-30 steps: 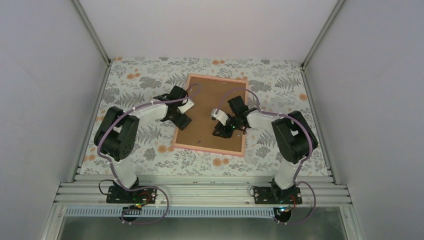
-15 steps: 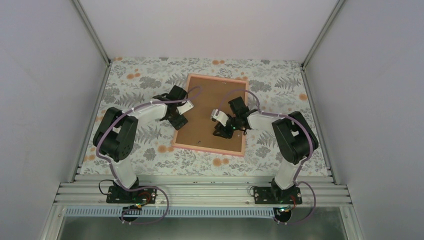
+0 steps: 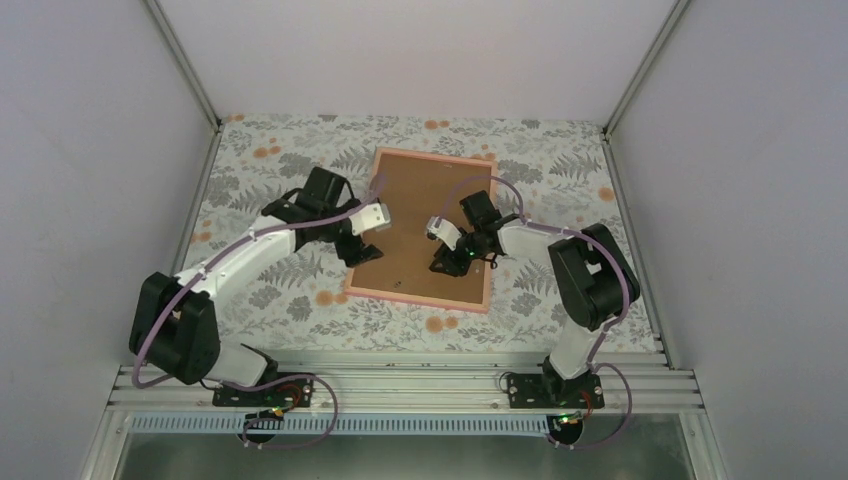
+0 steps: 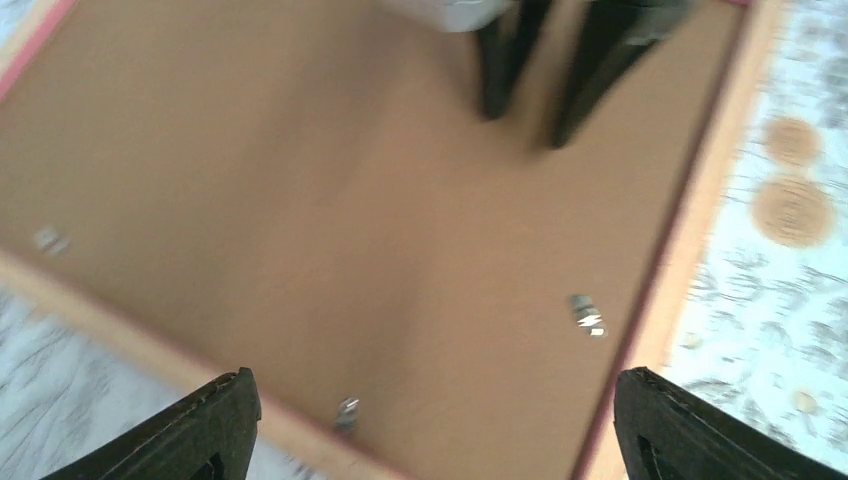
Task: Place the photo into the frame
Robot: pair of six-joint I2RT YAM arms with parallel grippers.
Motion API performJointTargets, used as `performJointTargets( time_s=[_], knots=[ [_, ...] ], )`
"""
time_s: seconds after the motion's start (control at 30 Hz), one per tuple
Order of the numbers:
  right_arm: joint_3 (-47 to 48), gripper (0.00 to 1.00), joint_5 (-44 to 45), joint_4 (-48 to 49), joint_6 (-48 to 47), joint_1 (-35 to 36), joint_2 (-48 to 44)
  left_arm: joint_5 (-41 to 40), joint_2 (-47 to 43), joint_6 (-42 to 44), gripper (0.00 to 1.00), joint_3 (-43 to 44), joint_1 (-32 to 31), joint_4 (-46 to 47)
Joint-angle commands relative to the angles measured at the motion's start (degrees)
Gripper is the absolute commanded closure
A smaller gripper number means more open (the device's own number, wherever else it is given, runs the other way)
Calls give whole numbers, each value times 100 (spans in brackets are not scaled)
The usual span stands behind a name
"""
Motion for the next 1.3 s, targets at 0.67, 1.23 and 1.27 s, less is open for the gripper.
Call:
performJointTargets(
  time_s=[0.67, 1.23, 1.27],
  knots=[
    [495, 63, -356, -1110, 351, -470, 894, 781, 1382, 2188, 26, -919, -850, 230],
    [541, 66, -161, -1094, 291, -531, 1197, 429, 1926, 2885, 41, -695, -1517, -238],
    [539, 66, -148, -1086, 291, -536, 1198, 405, 1928, 3007, 44, -718, -1537, -311]
  ],
)
